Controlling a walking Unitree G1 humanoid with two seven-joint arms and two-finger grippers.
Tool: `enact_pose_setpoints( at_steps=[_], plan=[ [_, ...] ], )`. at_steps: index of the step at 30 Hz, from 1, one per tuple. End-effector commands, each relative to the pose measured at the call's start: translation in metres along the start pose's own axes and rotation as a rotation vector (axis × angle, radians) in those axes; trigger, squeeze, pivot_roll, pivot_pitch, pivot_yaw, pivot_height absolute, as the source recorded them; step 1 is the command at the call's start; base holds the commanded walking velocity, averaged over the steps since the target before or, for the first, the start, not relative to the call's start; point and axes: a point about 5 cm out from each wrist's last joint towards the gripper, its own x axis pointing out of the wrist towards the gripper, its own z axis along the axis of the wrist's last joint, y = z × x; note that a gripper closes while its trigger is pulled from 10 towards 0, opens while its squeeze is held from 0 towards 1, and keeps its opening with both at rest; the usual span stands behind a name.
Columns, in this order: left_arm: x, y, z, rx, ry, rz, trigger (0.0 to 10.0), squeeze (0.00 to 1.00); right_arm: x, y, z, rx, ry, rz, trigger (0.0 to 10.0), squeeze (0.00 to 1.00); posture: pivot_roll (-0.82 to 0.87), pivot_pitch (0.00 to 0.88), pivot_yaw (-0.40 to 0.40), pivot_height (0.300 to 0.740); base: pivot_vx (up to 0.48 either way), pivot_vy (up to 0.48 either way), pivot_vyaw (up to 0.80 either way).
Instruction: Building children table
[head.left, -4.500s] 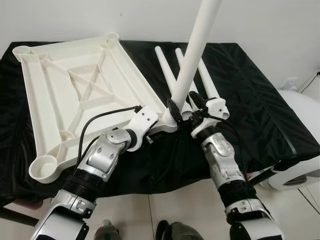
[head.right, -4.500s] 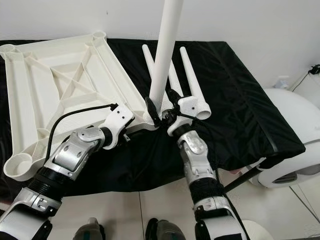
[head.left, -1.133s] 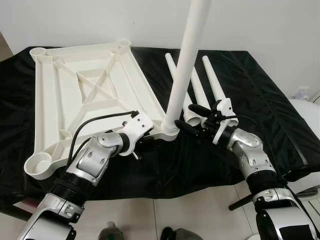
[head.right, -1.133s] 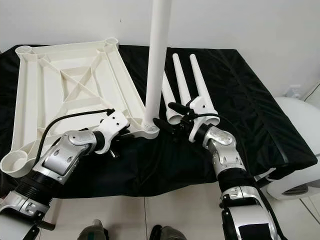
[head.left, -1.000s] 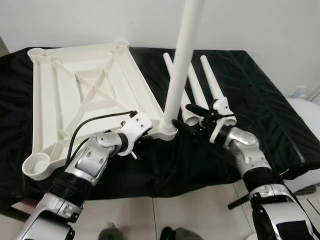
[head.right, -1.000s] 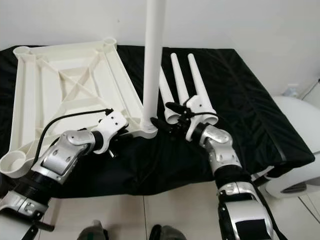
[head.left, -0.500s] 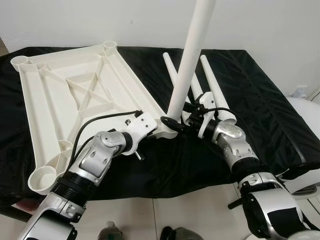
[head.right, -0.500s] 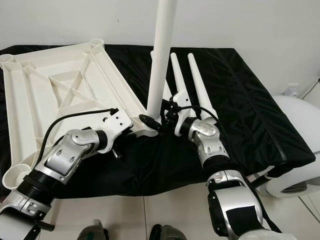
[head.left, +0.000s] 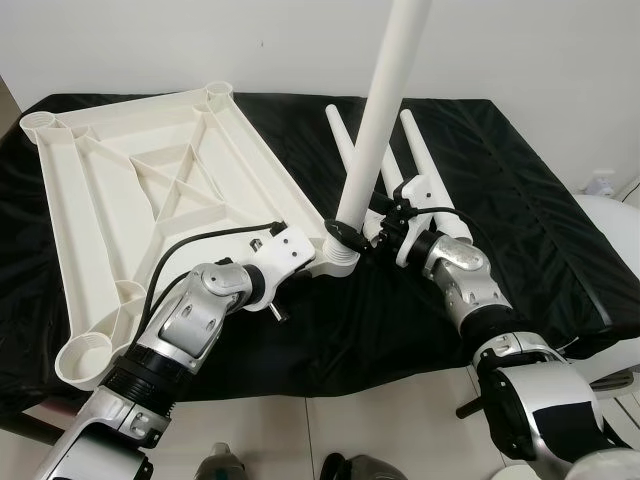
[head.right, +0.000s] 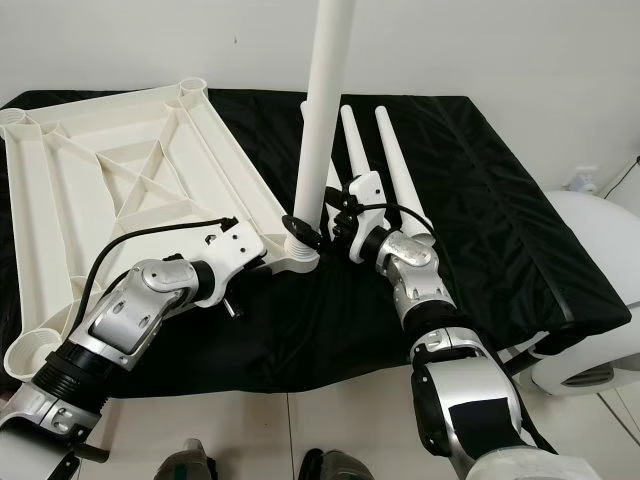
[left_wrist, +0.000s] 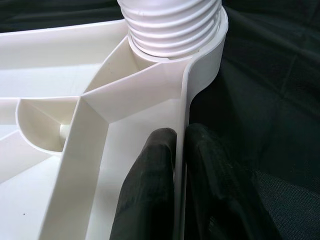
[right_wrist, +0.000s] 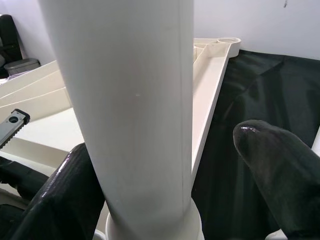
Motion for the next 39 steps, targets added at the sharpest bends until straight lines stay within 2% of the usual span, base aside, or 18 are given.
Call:
enact_pose_setpoints(
  at_steps=[1,4,5,6,7,9,10,20,21,22,23,31,33,39],
  plan=[
    [0.001,-0.007,0.002,0.014,-0.011,-0.027,10.0,0.0,-0.001,-0.002,0.001,-0.002,-0.005,-0.013,10.0,0.0,0.06,0.0,-0.052,0.74,0.0,0.0,0.0],
    [0.002,-0.008,0.002,0.015,-0.011,-0.033,10.0,0.0,-0.002,-0.001,-0.001,0.002,-0.004,-0.006,10.0,0.0,0.06,0.0,-0.052,0.74,0.0,0.0,0.0],
    [0.003,-0.009,0.002,0.016,-0.012,-0.036,10.0,0.0,-0.002,-0.001,-0.001,0.005,-0.005,-0.003,8.5,0.0,0.05,0.0,-0.052,0.74,0.0,0.0,0.0],
    [0.003,-0.009,0.002,0.016,-0.012,-0.036,10.0,0.0,-0.002,-0.001,-0.001,0.005,-0.005,-0.003,8.5,0.0,0.05,0.0,-0.052,0.74,0.0,0.0,0.0],
    [0.004,-0.01,0.003,0.017,-0.014,-0.041,10.0,0.0,-0.001,-0.001,-0.002,0.01,-0.006,-0.004,1.7,0.0,0.05,0.0,-0.052,0.74,0.0,0.0,0.0],
    [0.004,-0.011,0.003,0.018,-0.016,-0.045,10.0,0.0,-0.001,-0.001,-0.002,0.013,-0.007,-0.006,1.7,0.0,0.05,0.0,-0.052,0.74,0.0,0.0,0.0],
    [0.005,-0.012,0.004,0.019,-0.017,-0.046,10.0,0.0,-0.001,-0.001,-0.002,0.014,-0.007,-0.008,0.0,0.0,0.05,0.0,-0.052,0.74,0.0,0.0,0.0],
    [0.005,-0.014,0.005,0.017,-0.022,-0.047,10.0,0.0,-0.005,-0.002,-0.007,0.034,-0.008,-0.035,0.0,0.0,0.05,0.0,-0.056,0.74,0.0,0.0,0.0],
    [0.005,-0.014,0.005,0.017,-0.023,-0.049,10.0,0.0,-0.006,-0.002,-0.008,0.037,-0.009,-0.048,2.6,0.0,0.05,0.0,-0.058,0.74,0.0,0.0,0.0],
    [0.005,-0.014,0.005,0.017,-0.023,-0.049,10.0,0.0,-0.006,-0.002,-0.008,0.037,-0.009,-0.048,2.6,0.0,0.05,0.0,-0.058,0.74,0.0,0.0,0.0],
    [0.005,-0.015,0.005,0.016,-0.025,-0.052,10.0,0.0,-0.007,-0.002,-0.009,0.037,-0.009,-0.062,10.0,0.0,0.04,0.002,-0.059,0.74,0.0,0.0,0.0],
    [0.006,-0.019,0.006,0.011,-0.03,-0.059,10.0,0.0,-0.008,0.003,-0.012,0.091,-0.06,-0.162,10.0,0.0,0.04,0.004,-0.06,0.74,0.0,0.0,0.0],
    [0.006,-0.019,0.006,0.009,-0.032,-0.06,10.0,0.0,-0.005,0.009,-0.013,0.103,-0.087,-0.241,10.0,0.0,0.04,0.004,-0.059,0.74,0.0,0.0,0.0],
    [0.006,-0.02,0.007,0.006,-0.034,-0.06,10.0,0.0,0.0,0.017,-0.014,0.121,-0.098,-0.347,10.0,0.0,0.04,0.003,-0.058,0.74,0.0,0.0,0.0]
  ],
)
